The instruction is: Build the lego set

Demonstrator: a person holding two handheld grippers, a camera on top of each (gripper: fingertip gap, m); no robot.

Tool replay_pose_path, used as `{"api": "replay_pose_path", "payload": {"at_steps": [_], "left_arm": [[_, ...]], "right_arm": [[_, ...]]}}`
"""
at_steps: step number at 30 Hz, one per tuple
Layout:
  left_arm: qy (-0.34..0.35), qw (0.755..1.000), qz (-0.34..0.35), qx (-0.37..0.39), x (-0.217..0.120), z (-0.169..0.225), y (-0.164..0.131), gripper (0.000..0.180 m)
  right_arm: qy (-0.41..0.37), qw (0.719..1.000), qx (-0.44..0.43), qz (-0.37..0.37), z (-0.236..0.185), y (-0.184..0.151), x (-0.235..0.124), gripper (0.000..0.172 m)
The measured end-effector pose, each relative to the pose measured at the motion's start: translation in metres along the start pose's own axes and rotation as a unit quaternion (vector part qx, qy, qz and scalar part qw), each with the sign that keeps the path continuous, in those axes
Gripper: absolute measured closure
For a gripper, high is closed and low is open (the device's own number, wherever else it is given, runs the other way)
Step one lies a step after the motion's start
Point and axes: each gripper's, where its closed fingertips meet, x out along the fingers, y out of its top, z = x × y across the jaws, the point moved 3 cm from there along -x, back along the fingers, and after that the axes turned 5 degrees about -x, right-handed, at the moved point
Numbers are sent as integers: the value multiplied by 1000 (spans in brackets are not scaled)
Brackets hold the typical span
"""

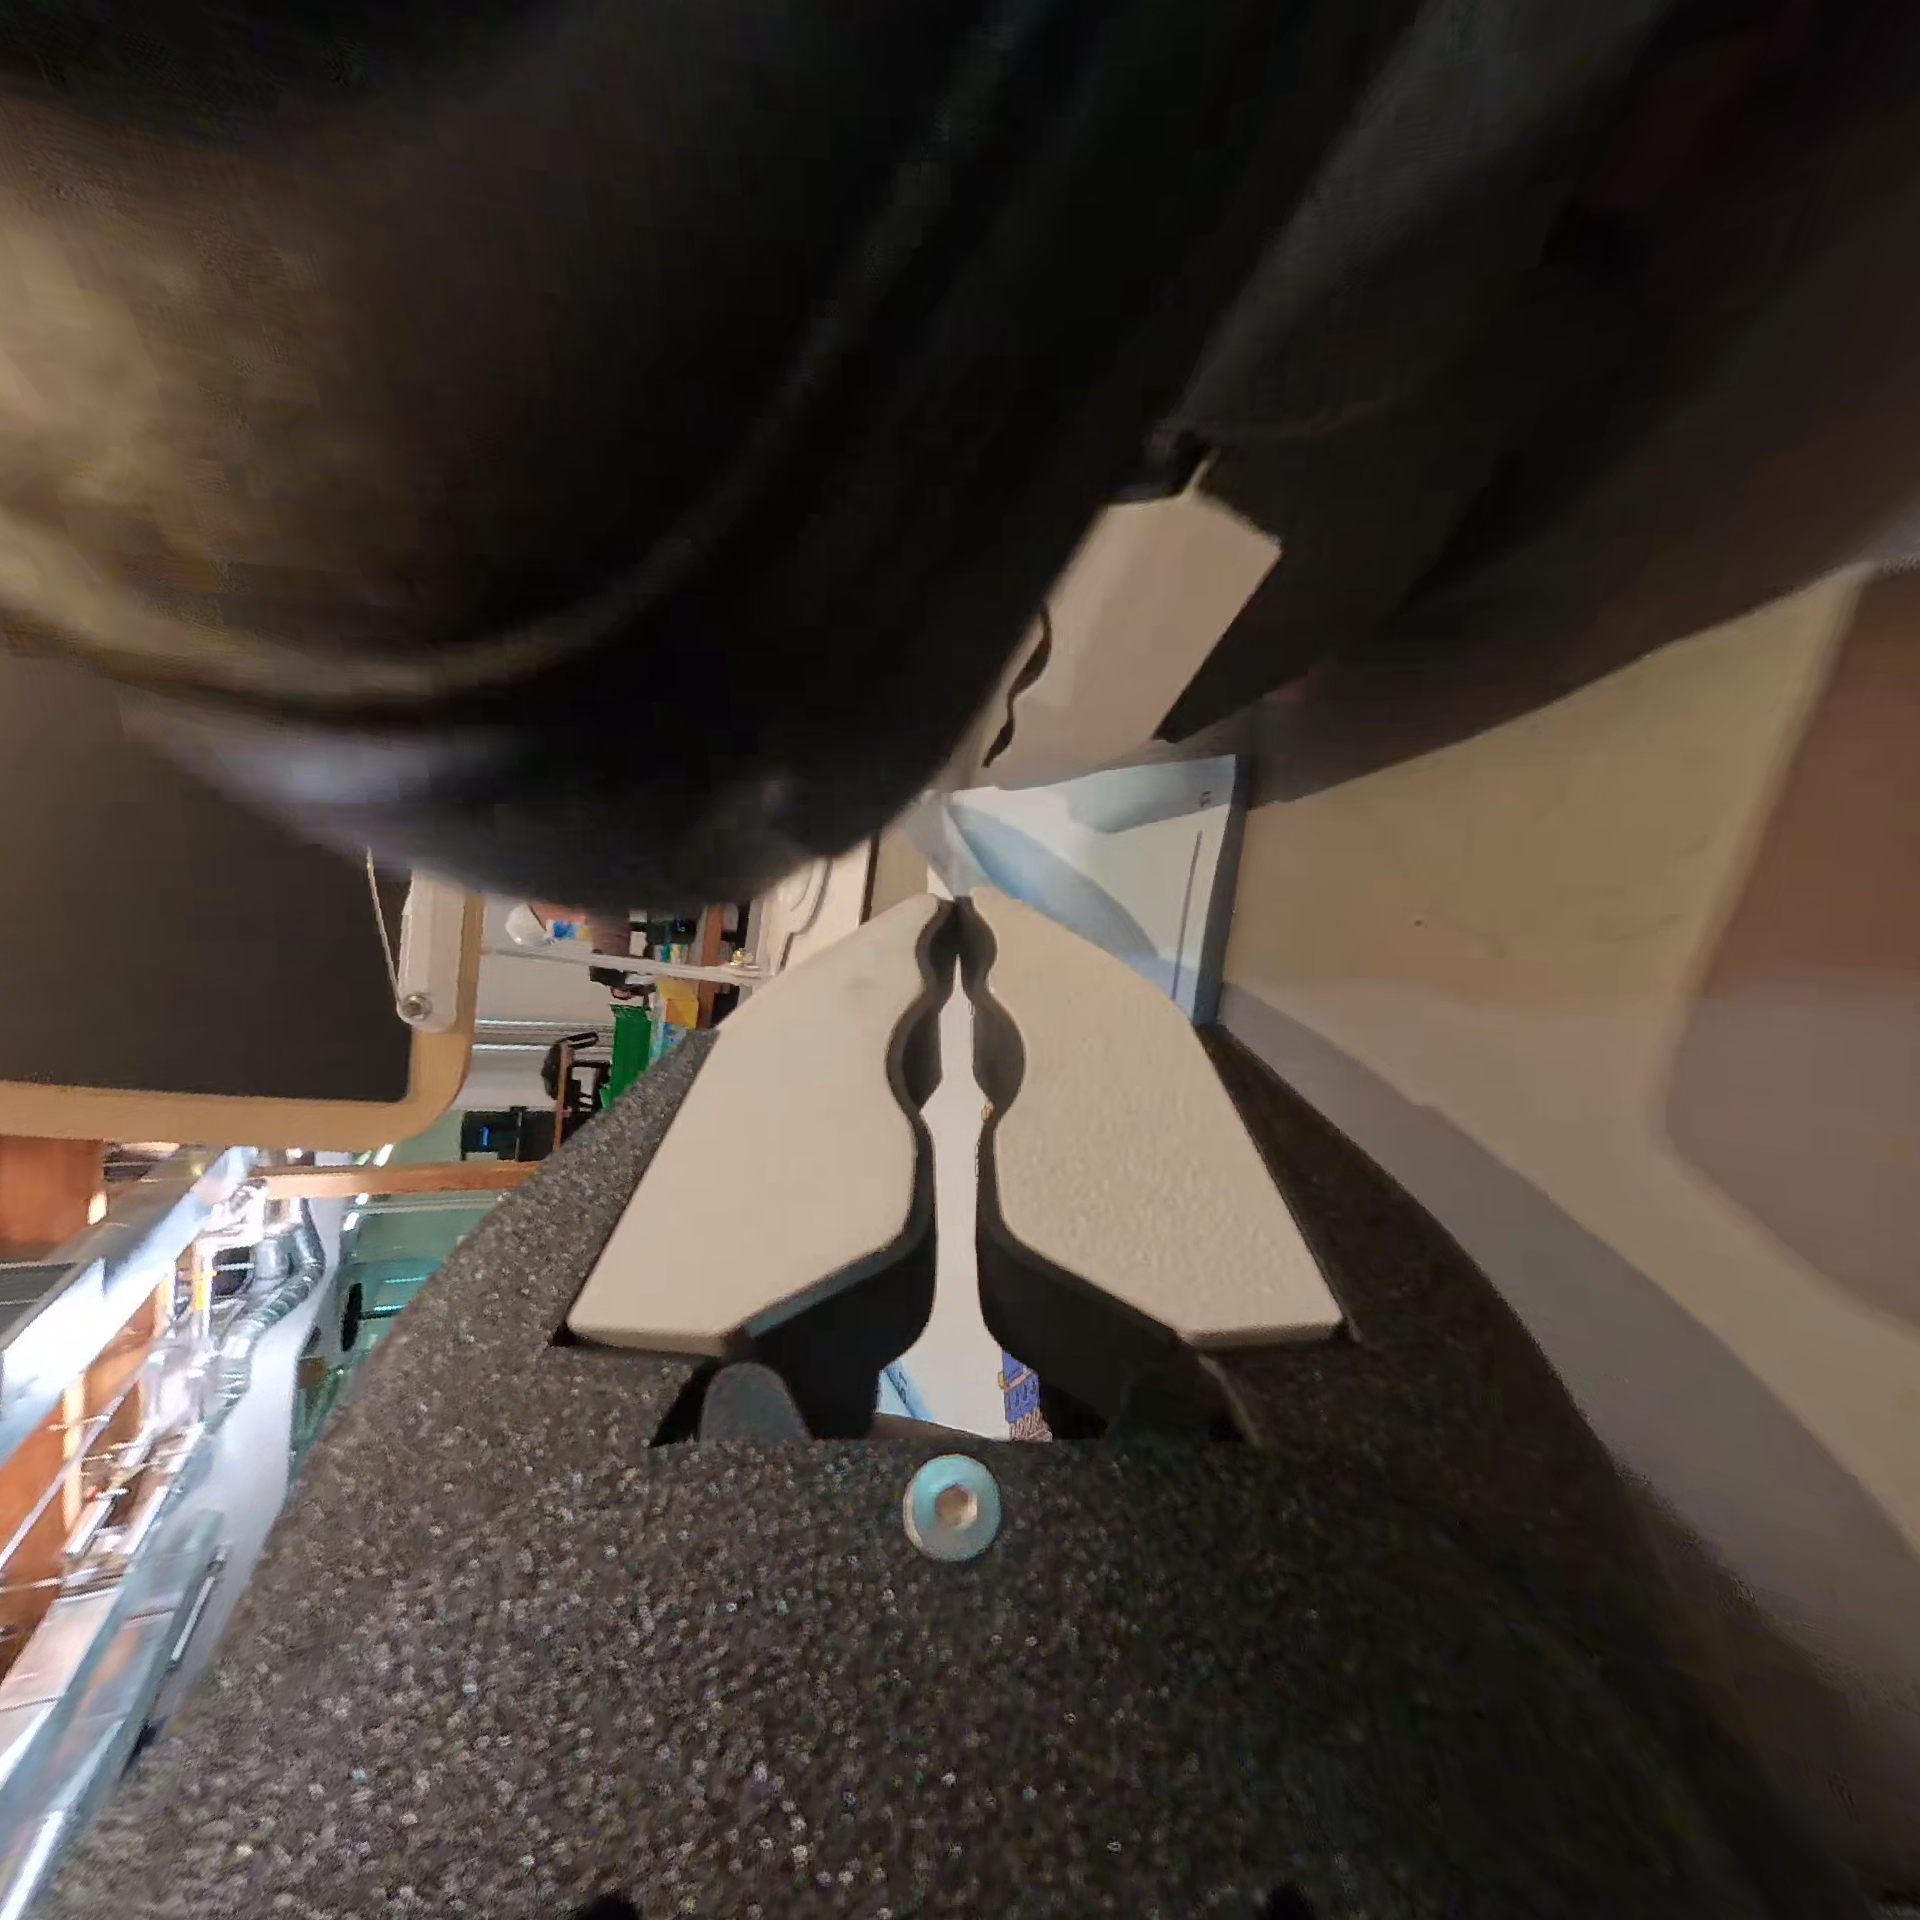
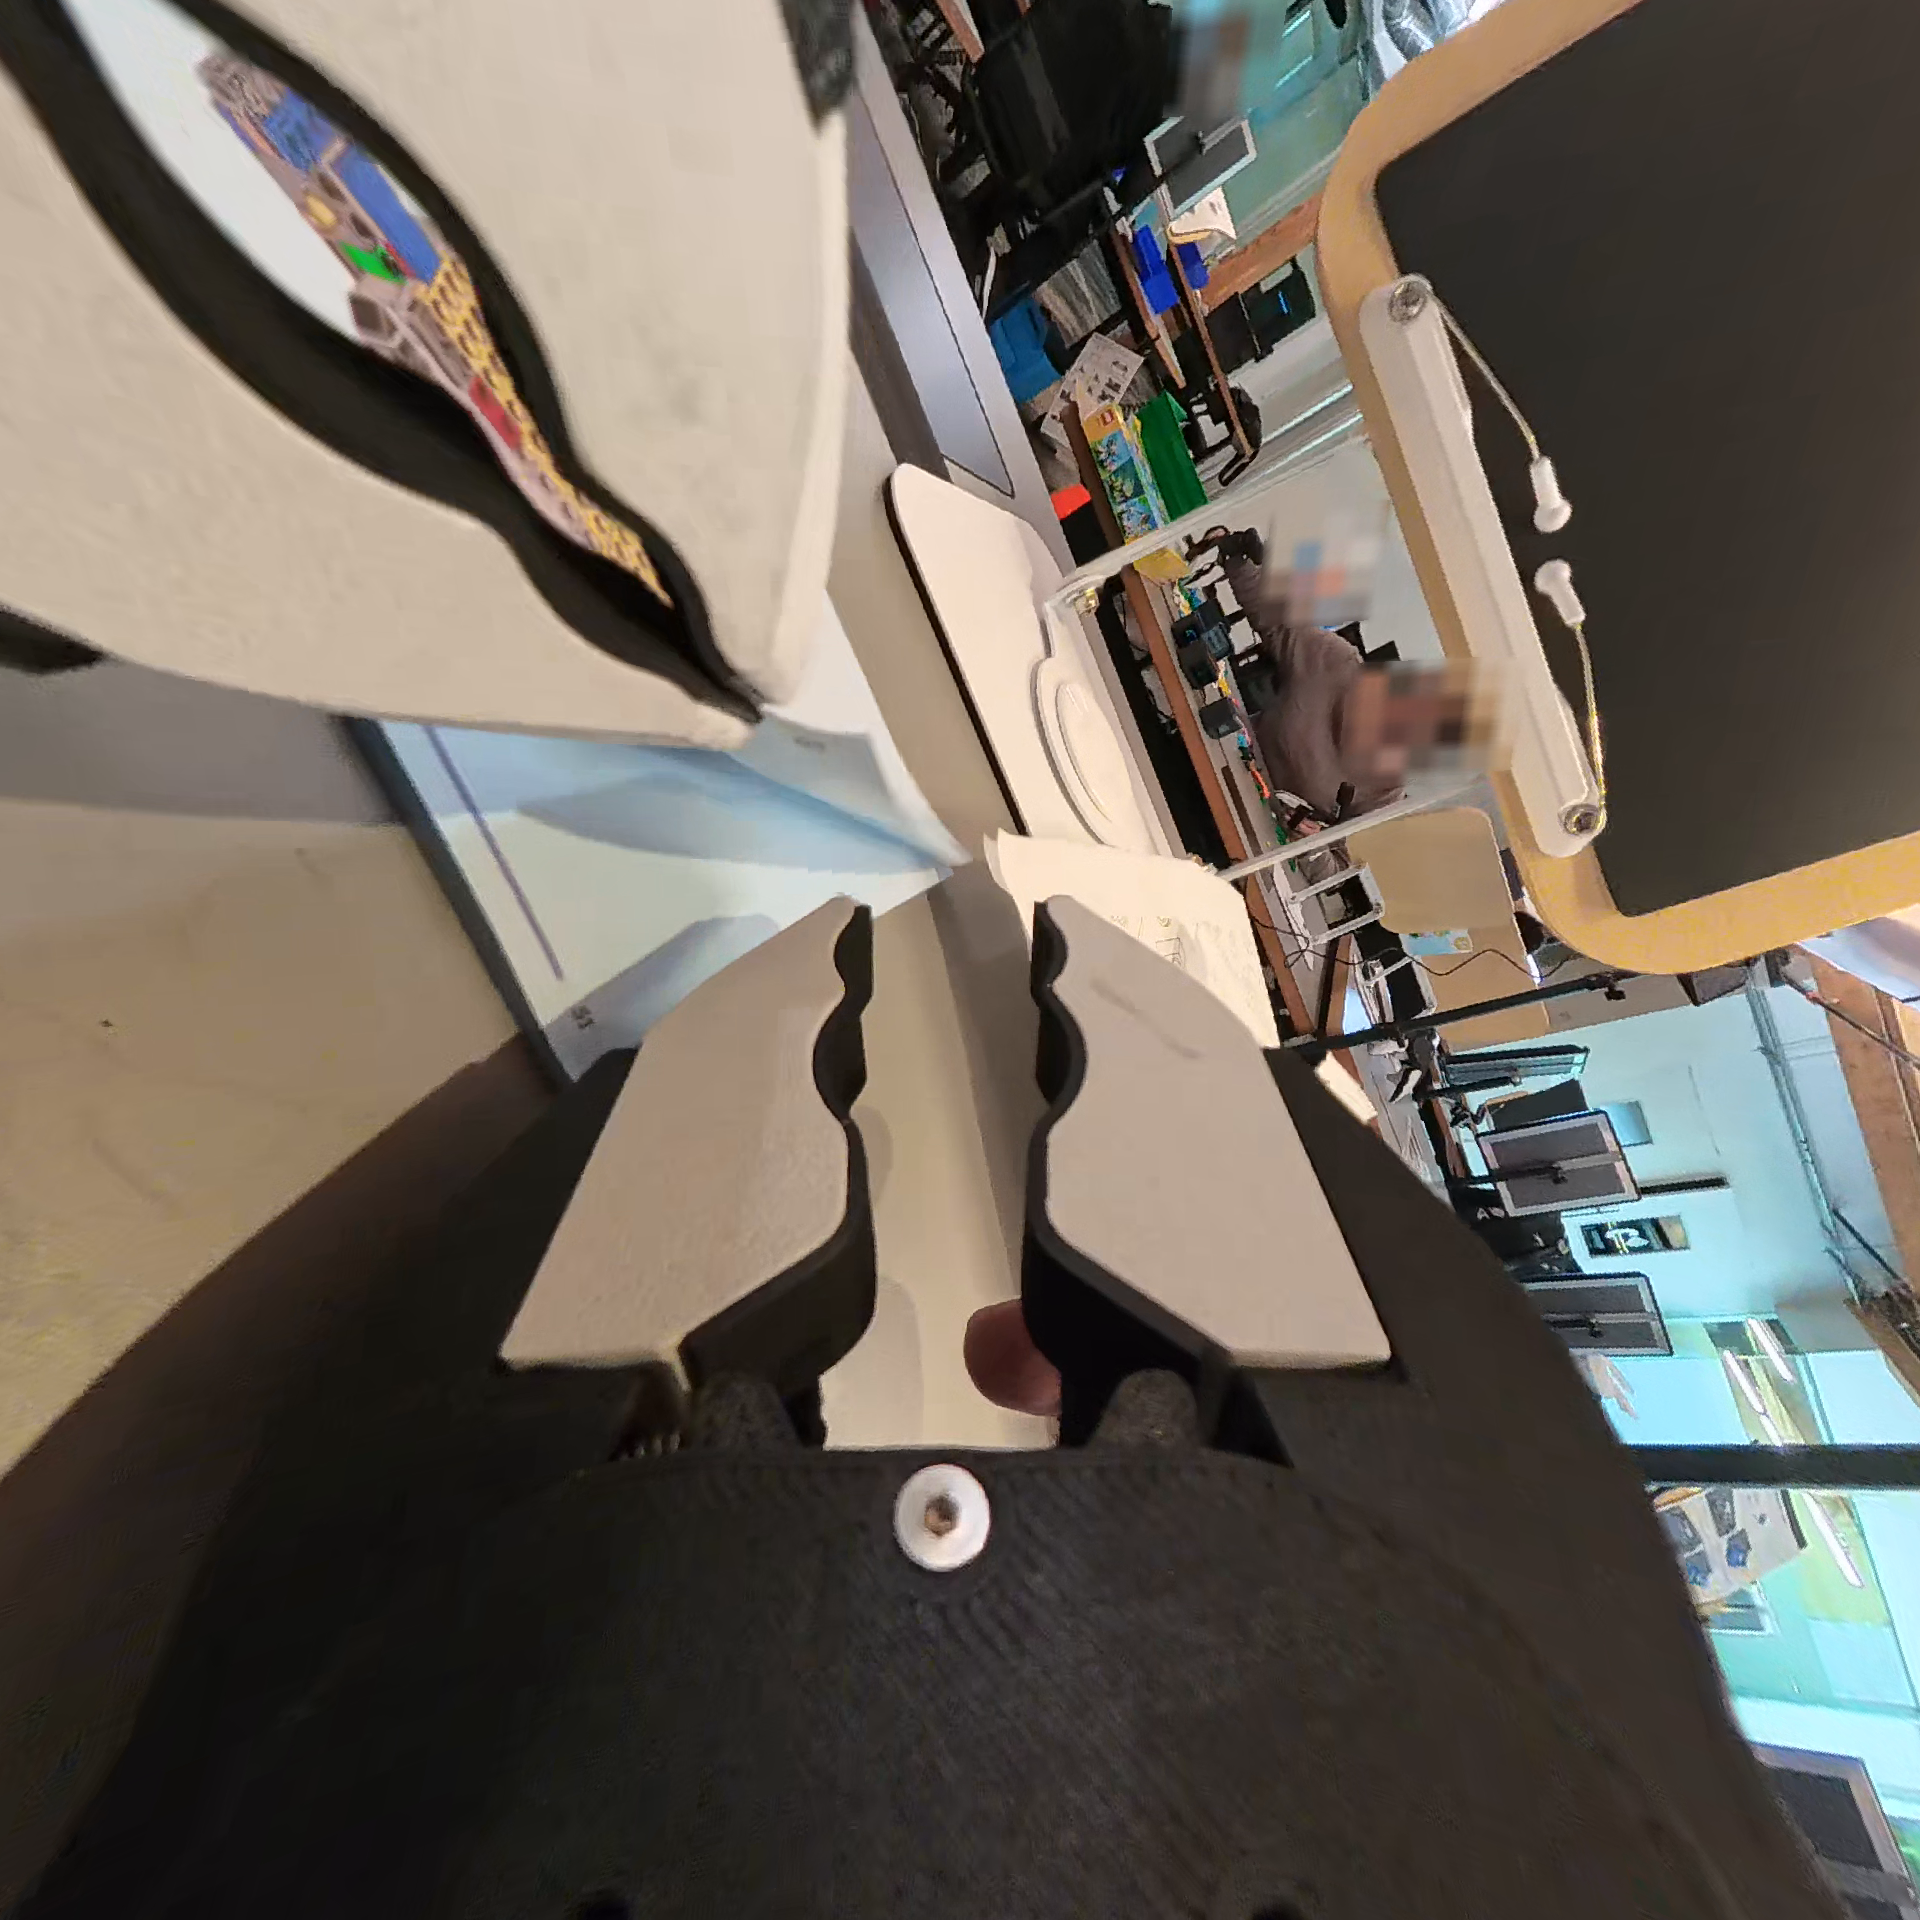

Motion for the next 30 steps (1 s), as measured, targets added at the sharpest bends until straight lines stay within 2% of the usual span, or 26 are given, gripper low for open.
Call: {"api": "replay_pose_path", "payload": {"at_steps": [1, 6, 12, 15, 18, 21, 25, 28, 30], "left_arm": [[1, 1000, -1, 7, 1, 2, 1, 180], [4, 1000, 0, 22, 2, 4, 4, 180], [3, 1000, -2, 4, 2, 3, 3, 180], [15, 999, -1, -33, -1, -5, 2, 180], [45, 991, 6, -126, -13, -28, -8, 180], [68, 961, 30, -266, -35, -57, -30, 180], [96, 884, 47, -455, -72, -88, -83, 180], [94, 840, 21, -533, -94, -86, -129, 180], [97, 826, -9, -555, -107, -80, -155, 180]], "right_arm": [[0, 1000, -2, 2, 0, -1, 0, 143], [3, 1000, -5, 14, 0, 1, -1, 143], [2, 1000, -7, 16, -1, 3, 0, 143], [0, 1000, -8, 19, -1, 4, 1, 143], [-3, 1000, -7, 23, 0, 5, 0, 143], [-9, 999, -5, 32, 2, 9, -2, 143], [-15, 998, -8, 52, 2, 22, -3, 143], [-7, 997, -28, 66, 2, 42, 4, 143], [6, 996, -44, 76, 2, 61, 12, 143]]}}
